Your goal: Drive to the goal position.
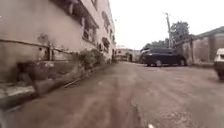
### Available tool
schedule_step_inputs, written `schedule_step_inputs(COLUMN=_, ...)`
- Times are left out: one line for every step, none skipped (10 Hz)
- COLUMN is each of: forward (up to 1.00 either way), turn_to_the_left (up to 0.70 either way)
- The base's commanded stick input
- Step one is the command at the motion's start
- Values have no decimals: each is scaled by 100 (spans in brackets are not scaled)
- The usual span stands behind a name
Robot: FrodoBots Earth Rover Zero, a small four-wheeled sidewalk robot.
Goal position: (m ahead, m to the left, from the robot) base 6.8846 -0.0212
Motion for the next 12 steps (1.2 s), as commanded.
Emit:
schedule_step_inputs(forward=85, turn_to_the_left=0)
schedule_step_inputs(forward=85, turn_to_the_left=0)
schedule_step_inputs(forward=85, turn_to_the_left=0)
schedule_step_inputs(forward=85, turn_to_the_left=0)
schedule_step_inputs(forward=85, turn_to_the_left=-18)
schedule_step_inputs(forward=85, turn_to_the_left=-34)
schedule_step_inputs(forward=85, turn_to_the_left=-34)
schedule_step_inputs(forward=85, turn_to_the_left=-22)
schedule_step_inputs(forward=85, turn_to_the_left=-3)
schedule_step_inputs(forward=85, turn_to_the_left=0)
schedule_step_inputs(forward=85, turn_to_the_left=0)
schedule_step_inputs(forward=85, turn_to_the_left=0)
